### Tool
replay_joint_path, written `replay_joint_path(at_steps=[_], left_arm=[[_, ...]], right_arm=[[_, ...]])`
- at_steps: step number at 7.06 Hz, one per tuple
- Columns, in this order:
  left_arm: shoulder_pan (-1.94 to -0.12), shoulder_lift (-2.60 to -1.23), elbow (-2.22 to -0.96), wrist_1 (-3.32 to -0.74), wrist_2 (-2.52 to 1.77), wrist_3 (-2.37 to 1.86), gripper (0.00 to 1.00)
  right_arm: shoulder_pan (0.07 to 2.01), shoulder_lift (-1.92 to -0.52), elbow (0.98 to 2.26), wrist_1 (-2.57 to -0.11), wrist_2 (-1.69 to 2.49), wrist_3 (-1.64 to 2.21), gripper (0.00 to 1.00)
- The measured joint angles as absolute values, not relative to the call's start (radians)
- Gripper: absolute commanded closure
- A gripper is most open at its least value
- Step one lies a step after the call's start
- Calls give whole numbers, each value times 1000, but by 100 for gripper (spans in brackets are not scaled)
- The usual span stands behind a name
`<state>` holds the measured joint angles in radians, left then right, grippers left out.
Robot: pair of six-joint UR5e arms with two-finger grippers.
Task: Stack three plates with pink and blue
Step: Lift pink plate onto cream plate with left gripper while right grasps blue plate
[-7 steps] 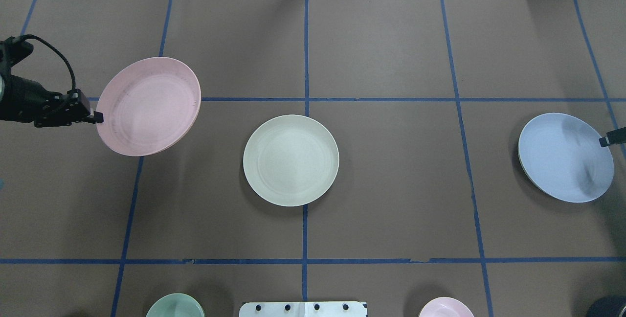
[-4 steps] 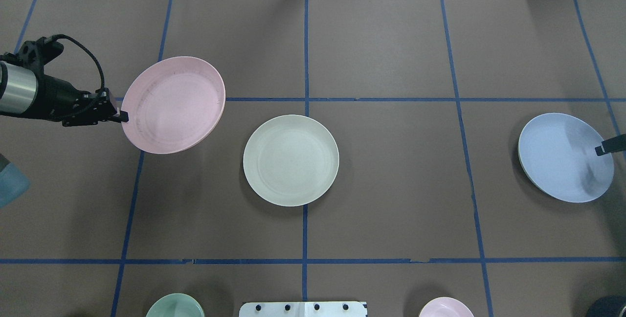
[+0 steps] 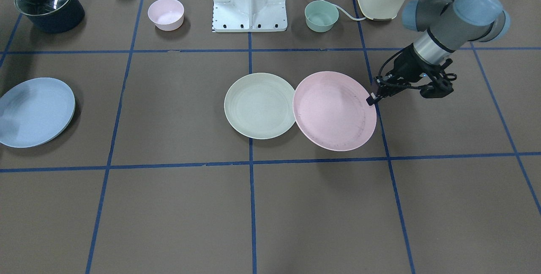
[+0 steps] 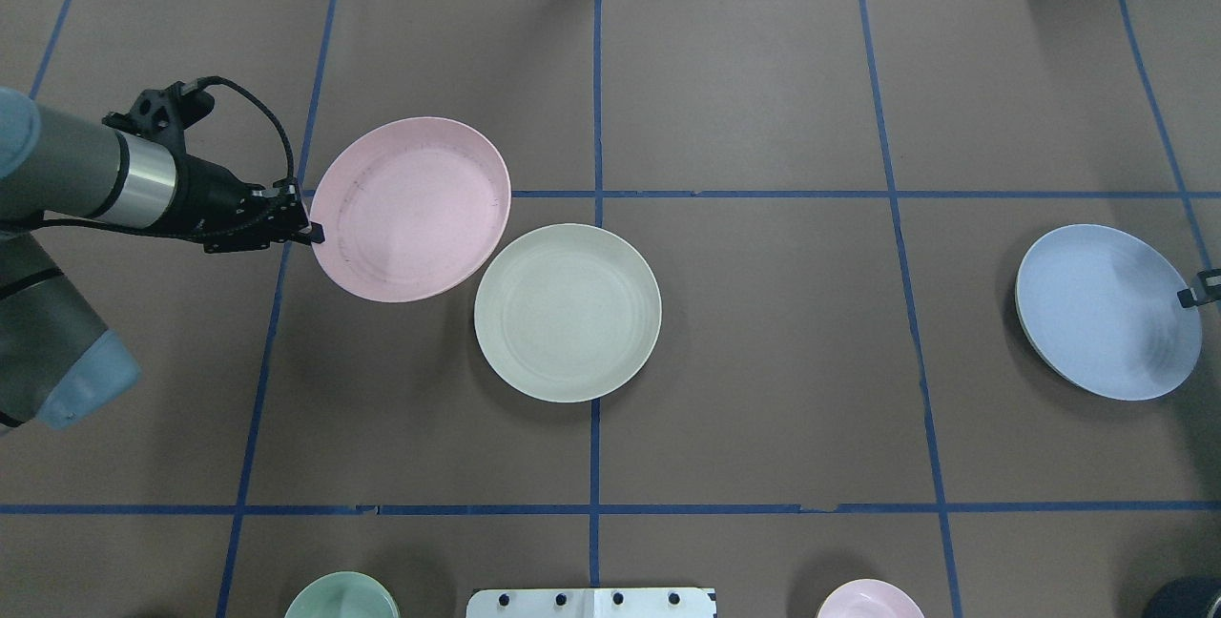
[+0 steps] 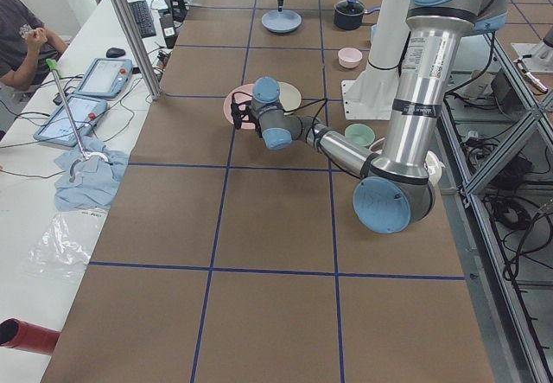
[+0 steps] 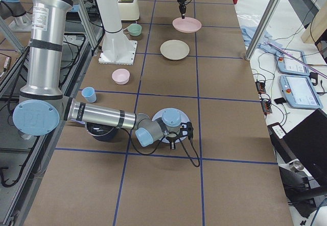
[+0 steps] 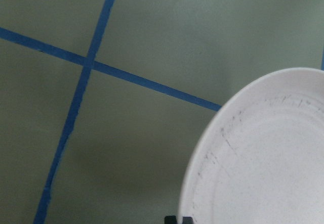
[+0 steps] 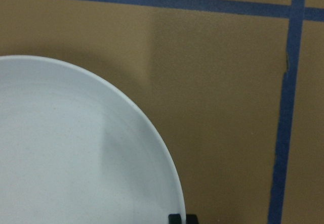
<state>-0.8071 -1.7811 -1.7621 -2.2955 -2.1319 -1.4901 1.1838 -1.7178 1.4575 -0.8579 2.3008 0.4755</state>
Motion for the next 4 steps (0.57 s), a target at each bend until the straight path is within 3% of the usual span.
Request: replay_joint_path(at_steps=[4], left_arm=[[-668, -1856, -1758, -2256, -2023, -1563, 100]], right_arm=[[1259, -1700, 1538, -857, 2488, 554, 100]])
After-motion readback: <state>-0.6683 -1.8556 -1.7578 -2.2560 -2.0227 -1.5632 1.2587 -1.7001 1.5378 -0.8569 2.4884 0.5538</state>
